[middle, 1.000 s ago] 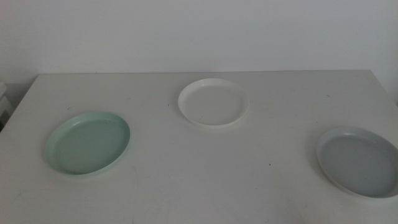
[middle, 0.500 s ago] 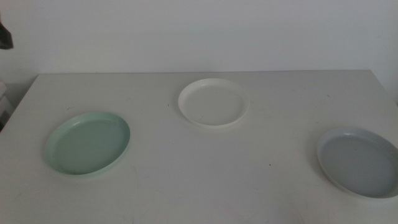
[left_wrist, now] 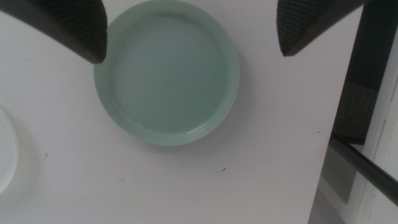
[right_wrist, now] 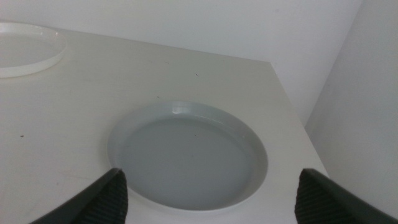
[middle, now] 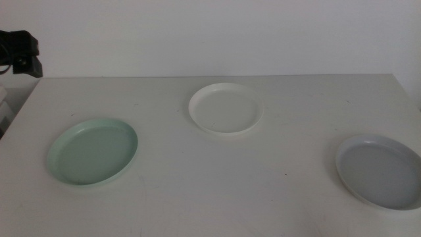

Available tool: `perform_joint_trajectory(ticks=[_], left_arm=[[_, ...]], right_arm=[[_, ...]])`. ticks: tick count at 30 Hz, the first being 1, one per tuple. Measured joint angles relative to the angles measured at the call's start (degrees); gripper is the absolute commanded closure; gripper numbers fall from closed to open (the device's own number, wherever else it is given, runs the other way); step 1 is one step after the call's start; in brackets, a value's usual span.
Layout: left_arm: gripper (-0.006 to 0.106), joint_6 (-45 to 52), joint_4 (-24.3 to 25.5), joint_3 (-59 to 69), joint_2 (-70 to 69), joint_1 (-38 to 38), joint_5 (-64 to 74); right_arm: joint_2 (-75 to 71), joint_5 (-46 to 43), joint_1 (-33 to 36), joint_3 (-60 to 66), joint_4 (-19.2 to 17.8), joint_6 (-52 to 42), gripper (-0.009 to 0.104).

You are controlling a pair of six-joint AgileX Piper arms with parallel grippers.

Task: Stack the three bowls on top of each other.

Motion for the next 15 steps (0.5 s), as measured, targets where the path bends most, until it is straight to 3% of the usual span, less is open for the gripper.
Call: perform_joint_trajectory(ticks=[9,15], left_arm=[[-0.005,3.1,-0.8,0.0,7.8,1.5,-1.7],[-0.005,12.4,-9.3,0.0,14.5,7.6,-1.9]], right_arm=[[0.0,0.0,0.0,0.0,0.0,0.0,0.019],[0.0,0.0,0.0,0.0,0.0,0.0,0.019]])
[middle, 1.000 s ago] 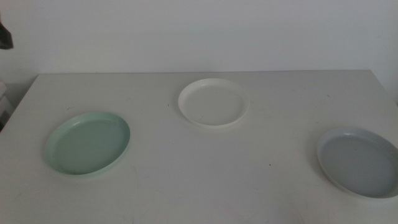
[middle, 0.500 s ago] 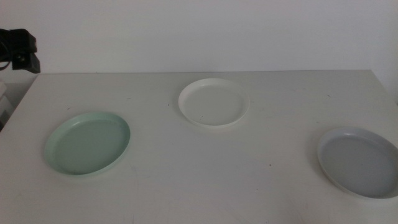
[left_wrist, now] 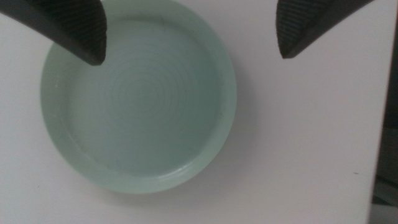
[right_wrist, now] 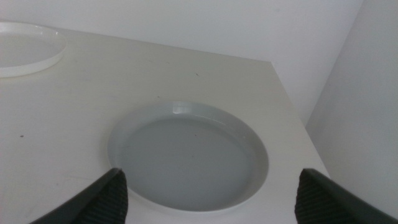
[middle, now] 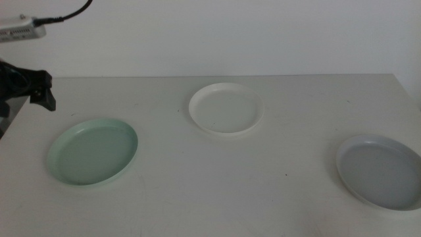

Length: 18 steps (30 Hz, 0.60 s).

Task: Stack the three bowls on top of each other.

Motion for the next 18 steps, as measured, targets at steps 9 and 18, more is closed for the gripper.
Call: perform_joint_trajectory(ticks=[9,18], left_arm=[[-0.005,8.8,-4.2,0.0,9.9,2.2,-5.7],[-0.005,9.7,-4.6,-0.1,18.9,2.2,-7.9]], right_arm=[[0.0,0.0,0.0,0.0,0.0,0.0,0.019],[0.0,0.0,0.0,0.0,0.0,0.0,0.019]])
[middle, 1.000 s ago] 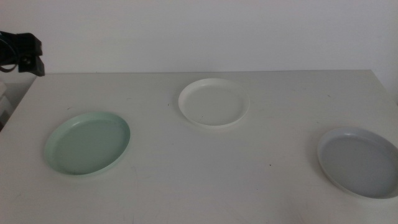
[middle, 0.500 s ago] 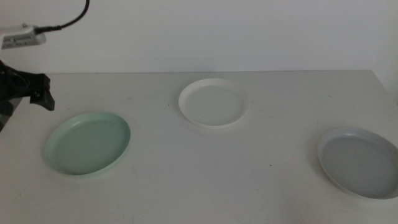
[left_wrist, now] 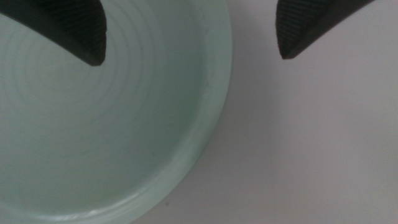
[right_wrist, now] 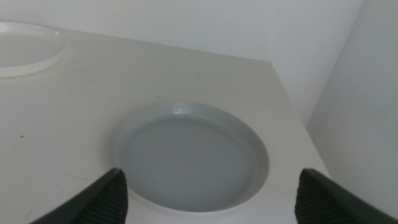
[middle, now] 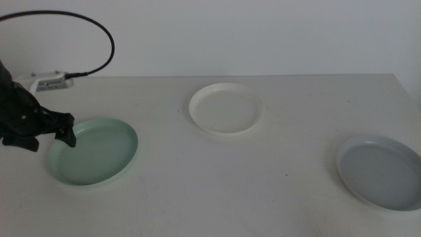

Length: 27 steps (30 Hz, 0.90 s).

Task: Stack the three bowls on top of each other.

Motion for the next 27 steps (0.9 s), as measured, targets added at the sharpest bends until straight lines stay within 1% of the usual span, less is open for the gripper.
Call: perform_joint_trajectory(ticks=[5,8,10,16,17,20,22,23,27], left_arm=[[-0.004,0.2,-0.3,0.0,2.8,0.0,-1.1],[0.003,0.2,-0.4,0.0,3.7,0.0,-1.4],[0.013,0.3,-0.4,0.0,4.2,0.0,-1.5],[0.052,0.4,-0.2,-0.7,5.5,0.1,-1.3],[0.057,0.4,-0.2,-0.8,5.5,0.1,-1.3],[0.080,0.4,-0.3,-0.9,5.7,0.2,-1.4],[0.097,0.4,-0.6,-0.9,5.8,0.2,-1.4],[0.100,0.4,-0.6,-1.0,5.8,0.4,-1.4],[0.100,0.4,-1.1,-1.1,5.5,0.6,-1.0]], right_arm=[[0.0,0.0,0.0,0.0,0.0,0.0,0.019],[0.0,0.0,0.0,0.0,0.0,0.0,0.019],[0.0,0.0,0.0,0.0,0.0,0.0,0.019],[0.0,0.1,0.0,0.0,0.0,0.0,0.019],[0.0,0.1,0.0,0.0,0.0,0.0,0.019],[0.0,0.1,0.0,0.0,0.0,0.0,0.019],[0.0,0.1,0.0,0.0,0.0,0.0,0.019],[0.0,0.1,0.0,0.0,0.0,0.0,0.019],[0.0,0.1,0.0,0.0,0.0,0.0,0.019]])
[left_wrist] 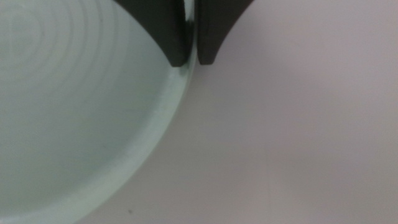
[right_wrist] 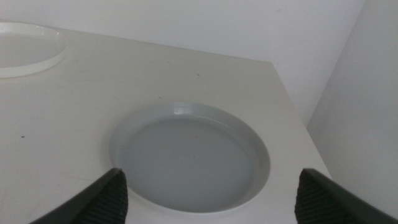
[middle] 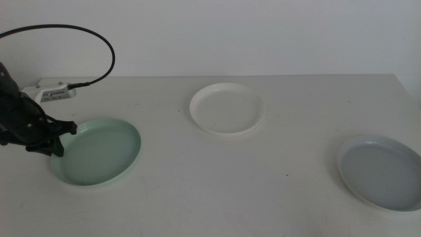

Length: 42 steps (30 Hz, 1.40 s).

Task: Stack the three bowls on top of each other.

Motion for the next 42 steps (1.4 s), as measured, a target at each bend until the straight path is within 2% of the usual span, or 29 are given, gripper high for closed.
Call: perform_joint_trajectory(ticks=[10,18,30,35,42], left_arm=[[0.100,0.0,-2.7,4.0,-11.4,-1.1,6.1],[0.100,-8.9,-4.3,11.5,-23.9,-12.3,3.6],[0.100,-18.6,-5.4,11.7,-17.8,-33.9,-4.4],[0.100,-19.7,-6.5,11.7,-13.9,-38.2,-9.6],[0.100,-19.8,-8.5,11.8,-9.8,-40.4,-15.3]], right_arm=[[0.0,0.0,0.0,0.0,0.0,0.0,0.019],[0.0,0.0,0.0,0.0,0.0,0.0,0.019],[0.0,0.0,0.0,0.0,0.0,0.0,0.019],[0.0,0.0,0.0,0.0,0.0,0.0,0.019],[0.0,0.0,0.0,0.0,0.0,0.0,0.019]])
